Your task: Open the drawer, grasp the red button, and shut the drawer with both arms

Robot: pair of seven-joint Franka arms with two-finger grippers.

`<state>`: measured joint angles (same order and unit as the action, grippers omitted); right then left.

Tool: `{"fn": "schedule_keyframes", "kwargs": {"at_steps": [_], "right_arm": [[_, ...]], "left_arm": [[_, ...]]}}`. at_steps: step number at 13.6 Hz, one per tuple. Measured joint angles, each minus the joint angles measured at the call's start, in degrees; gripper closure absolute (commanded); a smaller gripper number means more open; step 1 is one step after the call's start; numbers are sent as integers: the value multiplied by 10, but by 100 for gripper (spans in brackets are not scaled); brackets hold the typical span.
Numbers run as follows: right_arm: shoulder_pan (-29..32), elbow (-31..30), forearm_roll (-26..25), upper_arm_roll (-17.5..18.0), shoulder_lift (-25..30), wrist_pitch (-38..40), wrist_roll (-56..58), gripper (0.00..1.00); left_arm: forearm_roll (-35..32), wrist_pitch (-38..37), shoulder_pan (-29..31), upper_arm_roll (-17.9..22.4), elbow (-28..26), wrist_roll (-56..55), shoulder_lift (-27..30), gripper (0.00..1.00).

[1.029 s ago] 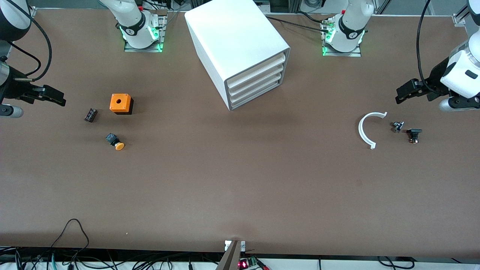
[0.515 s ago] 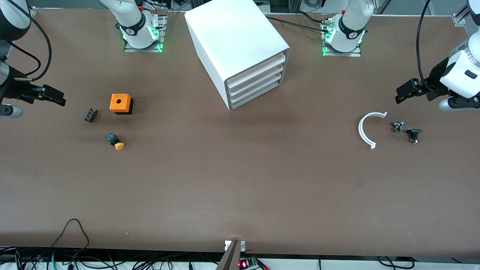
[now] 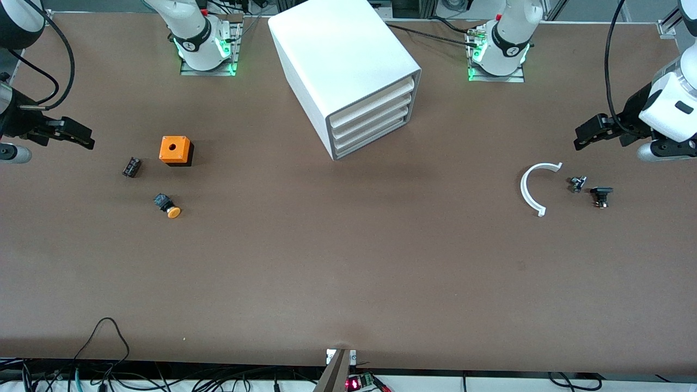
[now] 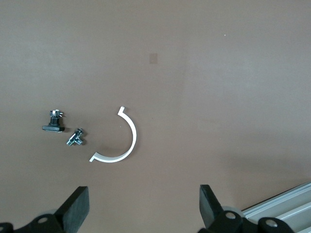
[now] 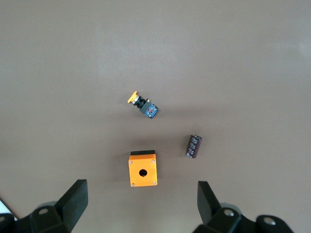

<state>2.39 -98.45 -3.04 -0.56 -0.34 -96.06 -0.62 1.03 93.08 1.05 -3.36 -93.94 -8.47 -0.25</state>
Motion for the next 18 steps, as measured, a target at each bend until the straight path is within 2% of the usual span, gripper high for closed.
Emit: {"fn": "schedule_keyframes", "kwargs": {"at_steps": [5,8,13,18], "right_arm": [[0,-20,0,0,17,-13,0,0],[0,-34,0,0,30,-21,0,0],[0,-36,0,-1,34,-23,0,0],[0,-36,0,-1,33,-24,0,0]], "left_arm": [[5,-1,-2,-4,10,0,-12,0],[59,-13,3,-6,21,0,-35,0],[116,-19,3,-20,15,1,-110,0],[163,-20,-29,-27,1,1,-195,0]]}}
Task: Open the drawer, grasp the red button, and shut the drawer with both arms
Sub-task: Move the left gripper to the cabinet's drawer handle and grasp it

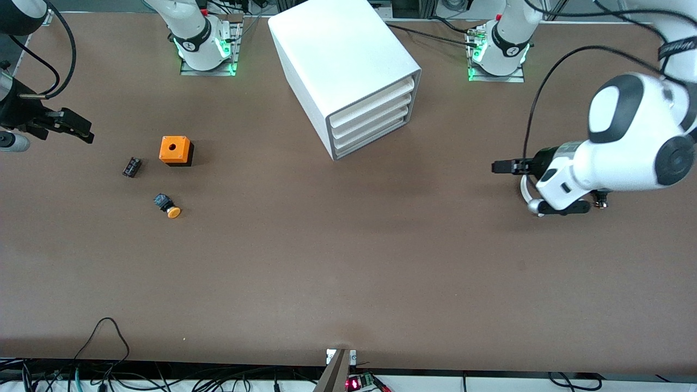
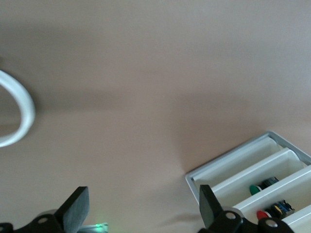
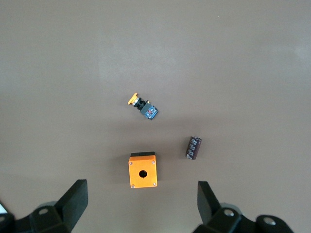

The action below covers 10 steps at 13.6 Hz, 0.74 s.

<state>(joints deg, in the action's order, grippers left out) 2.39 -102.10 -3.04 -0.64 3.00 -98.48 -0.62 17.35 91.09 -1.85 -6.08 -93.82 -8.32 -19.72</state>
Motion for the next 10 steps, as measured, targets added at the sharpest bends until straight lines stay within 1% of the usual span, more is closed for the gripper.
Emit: {"fn": "schedule_keyframes", "kwargs": {"at_steps": [2,4,6,8,10], "right_arm": [[0,-1,0,0,-1,0,0,0],[0,-1,0,-8,-3,0,0,0],[0,-1,1,-15,-3,1,2,0],[-2,0,1,-13,-2,1,6,0],[-3,0,2,-13,-3,1,6,0]], "left_arm": [[43,1,-14,0,-18,2,-35,0],[113,15,-27,-1,-44,32,-61,0],[190,49,-44,-1,-80,94,-82,0],[260,81,-61,-6,-115,162,-99,0],[315,115,-71,-26,-155,228,-105,0]]}}
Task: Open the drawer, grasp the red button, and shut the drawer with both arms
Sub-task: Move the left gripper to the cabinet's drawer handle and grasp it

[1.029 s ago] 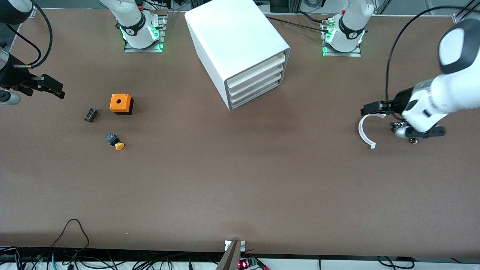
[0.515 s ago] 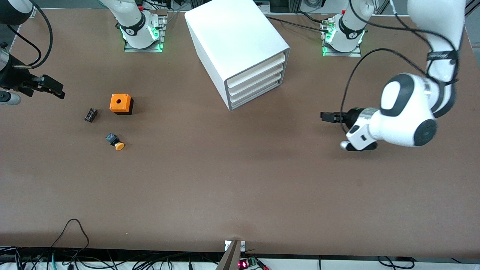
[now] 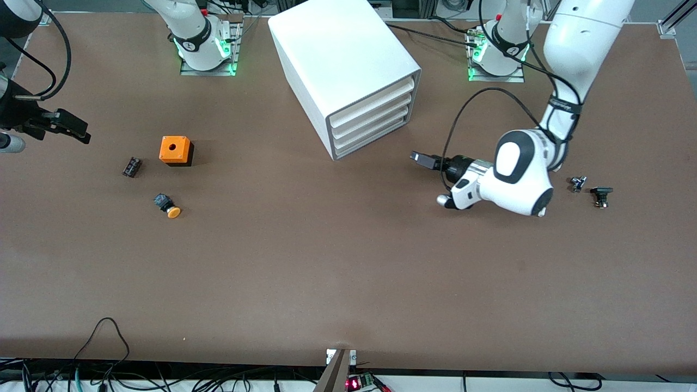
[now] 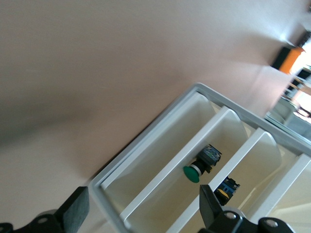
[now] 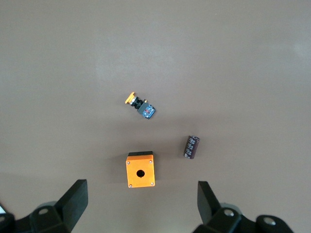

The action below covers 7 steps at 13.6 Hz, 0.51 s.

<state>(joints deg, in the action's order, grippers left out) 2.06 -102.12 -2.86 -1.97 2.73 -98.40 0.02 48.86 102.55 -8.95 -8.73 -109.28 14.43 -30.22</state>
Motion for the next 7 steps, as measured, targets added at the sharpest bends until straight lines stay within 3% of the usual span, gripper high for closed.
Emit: {"fn": "schedule_keyframes", "kwargs": {"at_steps": [3,7], "right_arm": [[0,0,1,0,0,1,0,0],[-29,0,11,4,-17,2,-2,0]], "left_arm": [[45,17,-5,-41,-49,52,0,0],[49,17,-5,-77,-75,56,14,0]]}}
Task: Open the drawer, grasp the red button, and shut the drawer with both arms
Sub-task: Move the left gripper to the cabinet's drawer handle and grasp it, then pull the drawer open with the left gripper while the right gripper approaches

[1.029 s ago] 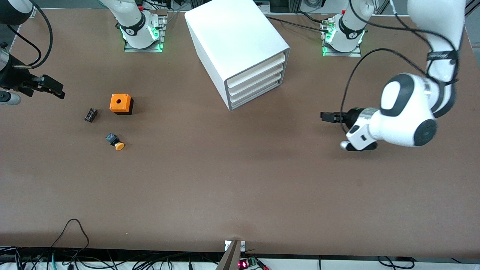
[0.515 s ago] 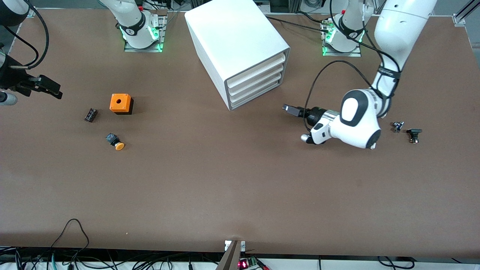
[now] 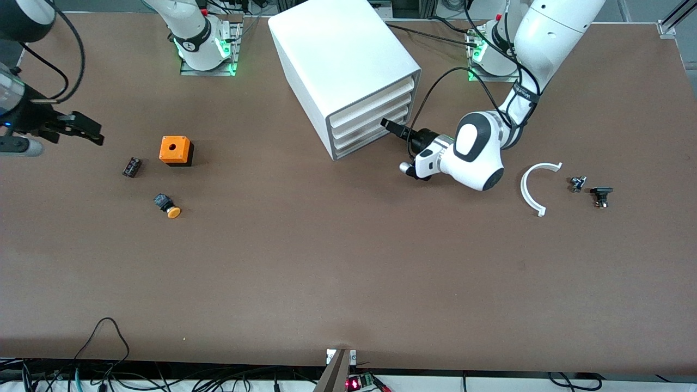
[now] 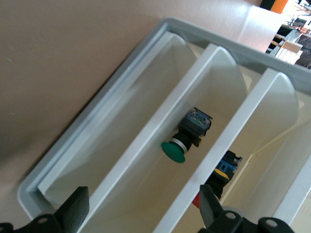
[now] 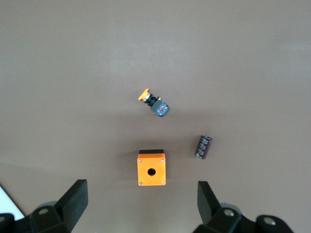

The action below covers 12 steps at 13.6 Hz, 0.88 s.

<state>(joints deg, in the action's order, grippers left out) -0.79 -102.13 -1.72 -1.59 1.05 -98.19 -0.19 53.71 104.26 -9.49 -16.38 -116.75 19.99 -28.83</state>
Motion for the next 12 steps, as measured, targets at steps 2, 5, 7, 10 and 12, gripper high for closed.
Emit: {"fn": "schedule_keyframes", "kwargs": {"at_steps": [2,5,7,10,12], "right_arm": [[-12,0,1,1,-14,-3,0,0],[-30,2,14,1,-21,-9,0,0],[-33,3,18,1,-21,-13,0,0],[-33,3,18,0,-23,-18,0,0],[-39,7,19,1,-25,-20,0,0]], "left_arm": [[0,-6,3,-1,-10,0,16,0],[7,-17,6,-2,-37,0,36,1],[29,-10,6,-14,-58,4,39,6],[37,2,6,-23,-71,5,39,47],[37,3,6,-23,-73,6,39,100]]}}
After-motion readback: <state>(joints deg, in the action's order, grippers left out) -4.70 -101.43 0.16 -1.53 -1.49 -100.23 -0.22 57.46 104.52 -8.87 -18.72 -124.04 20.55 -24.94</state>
